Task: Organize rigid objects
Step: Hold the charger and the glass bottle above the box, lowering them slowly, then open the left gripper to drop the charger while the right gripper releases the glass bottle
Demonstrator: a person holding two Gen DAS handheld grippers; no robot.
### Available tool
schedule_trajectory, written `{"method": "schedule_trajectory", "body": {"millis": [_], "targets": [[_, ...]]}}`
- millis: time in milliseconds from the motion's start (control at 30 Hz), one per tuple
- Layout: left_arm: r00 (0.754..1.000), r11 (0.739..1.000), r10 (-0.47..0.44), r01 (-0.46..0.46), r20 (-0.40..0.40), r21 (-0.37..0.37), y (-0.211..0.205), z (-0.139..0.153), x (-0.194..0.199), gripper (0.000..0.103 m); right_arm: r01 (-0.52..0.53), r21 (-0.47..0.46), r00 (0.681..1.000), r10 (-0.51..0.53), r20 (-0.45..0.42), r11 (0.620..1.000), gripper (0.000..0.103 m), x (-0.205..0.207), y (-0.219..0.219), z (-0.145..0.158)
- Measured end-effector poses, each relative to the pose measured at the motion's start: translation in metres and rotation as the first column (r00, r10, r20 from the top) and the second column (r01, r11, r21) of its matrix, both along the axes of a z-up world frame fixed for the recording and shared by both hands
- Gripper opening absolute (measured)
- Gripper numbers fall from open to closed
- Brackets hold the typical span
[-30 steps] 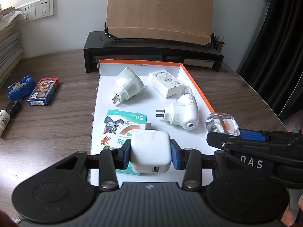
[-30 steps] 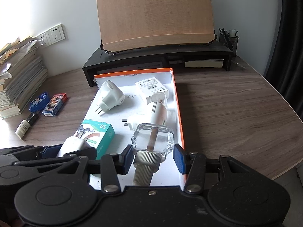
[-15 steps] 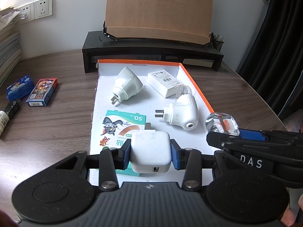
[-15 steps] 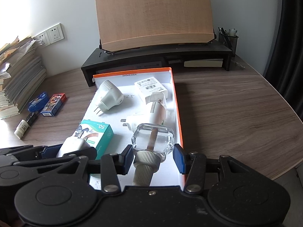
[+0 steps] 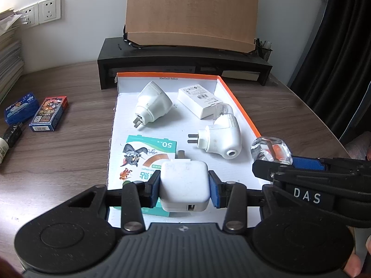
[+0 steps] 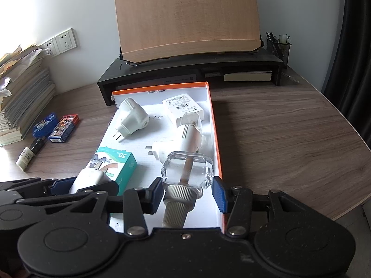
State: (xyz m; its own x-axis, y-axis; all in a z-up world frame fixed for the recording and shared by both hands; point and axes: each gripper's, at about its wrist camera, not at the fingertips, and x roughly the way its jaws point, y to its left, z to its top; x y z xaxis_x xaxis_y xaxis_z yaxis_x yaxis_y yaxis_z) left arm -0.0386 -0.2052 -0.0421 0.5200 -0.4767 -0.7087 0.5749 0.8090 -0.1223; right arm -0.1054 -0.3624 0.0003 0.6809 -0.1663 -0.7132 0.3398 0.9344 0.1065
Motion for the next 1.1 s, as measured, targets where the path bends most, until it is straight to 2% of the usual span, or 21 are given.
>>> {"method": "schedule_trajectory", "body": {"millis": [867,933,1000,1100], "targets": [[0.999,1.0,-0.025,0.025,-0.033,-0.001,-0.002,-0.005,-0.001,0.042,0.034,-0.012,0.999,-0.034,0.014,0.999,0.058,-0.004,-0.001,0.003],[0.999,0.999,-0.034,0.033,-0.033,-0.02,-0.001,-0.003,-0.001,0.046,0.049,-0.01,0.998,-0.049,0.03,0.999,0.064,-0.006,-0.002,0.005],[0.999,0.999,-0.034,0.033,-0.013,-0.028,-0.001,0.0,-0.003,0.061,0.06,-0.014,0.997,-0.06,0.047,0.998,0.068,-0.007,-0.003,0.008],[0.999,0.999,-0.03,0.03,0.014,-0.032,0.001,0.005,-0.004,0.062,0.067,-0.026,0.996,-0.065,0.066,0.997,0.07,-0.007,-0.002,0.012]]}}
